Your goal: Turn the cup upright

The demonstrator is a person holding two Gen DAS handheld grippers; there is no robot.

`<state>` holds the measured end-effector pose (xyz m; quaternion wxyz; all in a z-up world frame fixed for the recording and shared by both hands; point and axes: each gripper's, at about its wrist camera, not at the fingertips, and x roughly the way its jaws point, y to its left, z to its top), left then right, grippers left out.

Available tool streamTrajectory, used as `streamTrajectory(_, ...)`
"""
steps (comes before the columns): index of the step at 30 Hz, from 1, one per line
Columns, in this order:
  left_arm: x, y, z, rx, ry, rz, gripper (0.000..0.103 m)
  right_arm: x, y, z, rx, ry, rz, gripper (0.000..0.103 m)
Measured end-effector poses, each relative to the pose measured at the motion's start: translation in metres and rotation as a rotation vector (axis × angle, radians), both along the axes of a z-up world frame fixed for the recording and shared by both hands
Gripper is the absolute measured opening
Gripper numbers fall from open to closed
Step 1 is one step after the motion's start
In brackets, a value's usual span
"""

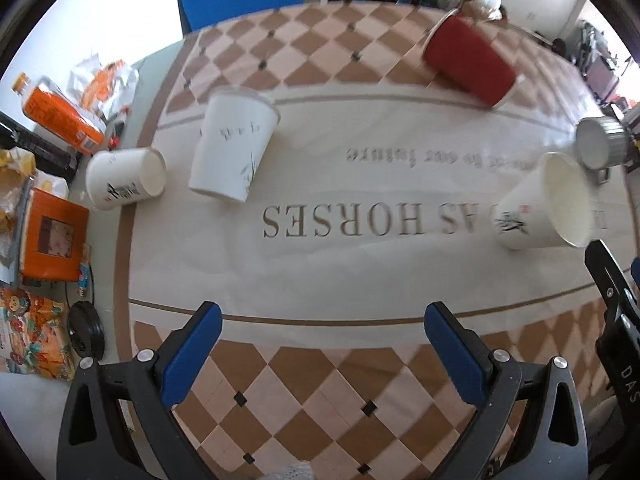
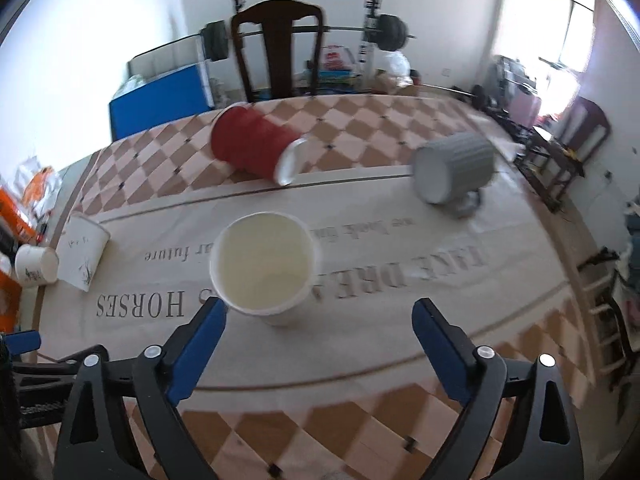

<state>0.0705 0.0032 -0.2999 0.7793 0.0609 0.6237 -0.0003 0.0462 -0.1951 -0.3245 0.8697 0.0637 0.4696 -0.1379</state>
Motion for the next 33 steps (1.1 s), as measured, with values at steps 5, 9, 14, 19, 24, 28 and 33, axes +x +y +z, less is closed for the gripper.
streamTrajectory(5,-0.012,-0.012,0.047,-0.024,-0.067,-0.014,0.103,-0.02,-0.017,0.048,-0.041,0.015,-0.054,0.103)
streamTrajectory(9,-0.024,-0.02,0.087,-0.052,-0.125,-0.015,0.103,-0.034,-0.026,0.087,-0.046,0.025,-0.046,0.103)
streamTrajectory(14,-0.043,-0.032,0.136,-0.079,-0.189,-0.016,0.103,-0.055,-0.031,0.14,-0.043,0.037,0.006,0.103)
streamTrajectory(19,-0.066,-0.041,0.184,-0.099,-0.244,-0.011,0.103,-0.079,-0.033,0.188,-0.04,0.026,0.054,0.103)
streamTrajectory(24,-0.091,-0.044,0.225,-0.09,-0.304,0.006,0.103,-0.1,-0.036,0.231,-0.023,-0.002,0.072,0.103)
streamTrajectory(28,-0.105,-0.044,0.245,-0.099,-0.318,0.013,0.103,-0.114,-0.037,0.256,-0.014,-0.025,0.088,0.103)
streamTrajectory(33,-0.12,-0.045,0.262,-0.094,-0.324,0.013,0.103,-0.13,-0.036,0.28,-0.007,-0.046,0.11,0.103)
